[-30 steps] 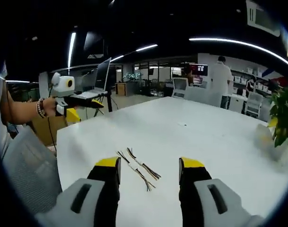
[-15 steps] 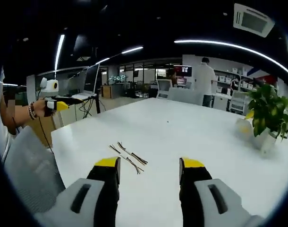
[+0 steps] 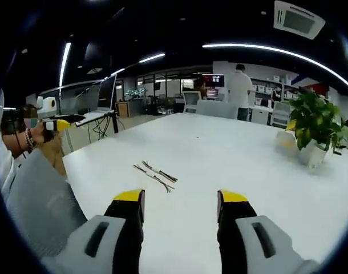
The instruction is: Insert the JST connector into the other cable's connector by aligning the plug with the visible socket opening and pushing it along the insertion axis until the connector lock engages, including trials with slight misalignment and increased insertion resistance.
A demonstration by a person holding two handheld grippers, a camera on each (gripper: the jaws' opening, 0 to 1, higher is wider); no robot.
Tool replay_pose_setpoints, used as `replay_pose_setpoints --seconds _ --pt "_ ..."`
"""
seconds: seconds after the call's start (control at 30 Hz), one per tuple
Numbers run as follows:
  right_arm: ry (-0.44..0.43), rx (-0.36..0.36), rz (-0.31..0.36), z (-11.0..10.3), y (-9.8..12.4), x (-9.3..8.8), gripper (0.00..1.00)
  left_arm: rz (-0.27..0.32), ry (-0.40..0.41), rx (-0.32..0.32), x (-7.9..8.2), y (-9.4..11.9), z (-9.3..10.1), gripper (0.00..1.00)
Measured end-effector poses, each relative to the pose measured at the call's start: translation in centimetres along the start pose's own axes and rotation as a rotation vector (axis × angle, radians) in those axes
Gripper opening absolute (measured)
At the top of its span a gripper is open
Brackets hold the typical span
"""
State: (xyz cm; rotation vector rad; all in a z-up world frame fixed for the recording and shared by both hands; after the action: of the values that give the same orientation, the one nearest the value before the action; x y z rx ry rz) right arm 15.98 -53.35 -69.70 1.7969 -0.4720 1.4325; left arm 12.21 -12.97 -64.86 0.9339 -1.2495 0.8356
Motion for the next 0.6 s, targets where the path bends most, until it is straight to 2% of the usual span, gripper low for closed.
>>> replay_pose_setpoints --seconds 0.07,0.27,0.37,0.5,0.6 --pt "-0.003 0.002 -0.001 -0.3 -0.1 -0.3 0.49 0.002 0.031 0.007 -0.3 0.3 0.1 0.85" --pt "-0.042 0.011 -0.001 -1.1 -0.2 -1.4 0.48 -0.014 0.057 0.048 -1.8 1.3 0.4 0.84" --pt "-0.042 0.009 -0.011 -1.5 -0.2 -1.8 0.48 -0.012 0.115 0.054 -2.5 1.8 0.6 0.84" --pt "-0.048 0.005 -0.026 -1.9 0.1 -2.5 0.48 -0.058 0.12 0.07 -4.2 2.2 0.2 0.83" --pt "-0.059 0.003 -0.031 -2.1 0.2 -2.9 0.48 -0.067 0.168 0.076 -4.9 2.7 0.0 0.83"
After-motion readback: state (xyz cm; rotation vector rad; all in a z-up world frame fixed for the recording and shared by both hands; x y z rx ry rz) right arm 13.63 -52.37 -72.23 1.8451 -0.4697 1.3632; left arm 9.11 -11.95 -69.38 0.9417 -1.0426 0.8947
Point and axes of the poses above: the point that each gripper's makers call its tool centre point, and the gripper's own axes: y roughly backward along the fingers, z roughly to its right, x roughly out of its top, the point moved 6 cm from there along y, roughly backward along the fingers, and after that the axes turned 5 degrees about x, right-handed, at the moved point
